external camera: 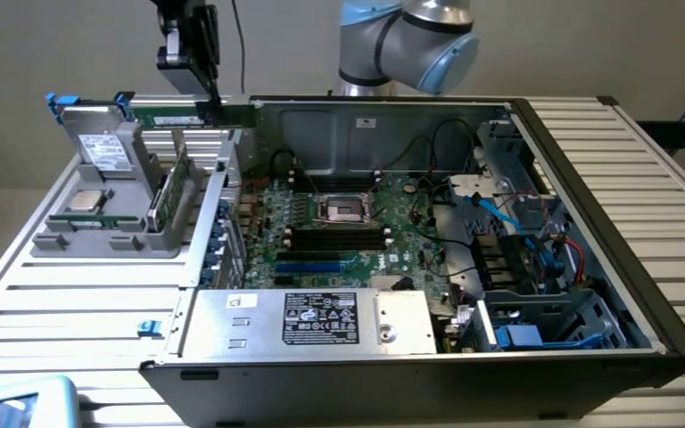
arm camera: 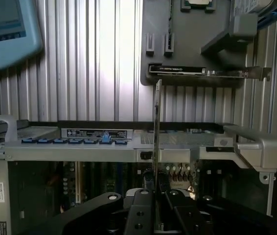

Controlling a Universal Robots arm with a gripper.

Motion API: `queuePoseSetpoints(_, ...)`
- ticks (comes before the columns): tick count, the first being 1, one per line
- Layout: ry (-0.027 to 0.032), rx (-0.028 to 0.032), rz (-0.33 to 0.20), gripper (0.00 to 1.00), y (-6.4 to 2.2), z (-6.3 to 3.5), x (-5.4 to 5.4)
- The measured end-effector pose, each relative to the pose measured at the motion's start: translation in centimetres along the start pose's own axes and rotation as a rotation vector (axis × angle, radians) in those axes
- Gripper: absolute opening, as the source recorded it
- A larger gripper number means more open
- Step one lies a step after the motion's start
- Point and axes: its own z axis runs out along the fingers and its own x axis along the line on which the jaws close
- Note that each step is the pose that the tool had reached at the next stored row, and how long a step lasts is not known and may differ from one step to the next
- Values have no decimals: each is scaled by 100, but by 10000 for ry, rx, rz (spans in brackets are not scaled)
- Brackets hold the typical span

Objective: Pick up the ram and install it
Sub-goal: 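Pick up the ram and move it above insertion slot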

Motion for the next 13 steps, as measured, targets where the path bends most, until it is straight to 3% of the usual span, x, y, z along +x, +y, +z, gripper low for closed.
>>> queuePoseSetpoints(13, 1, -29, 0, 14, -591, 11, 3)
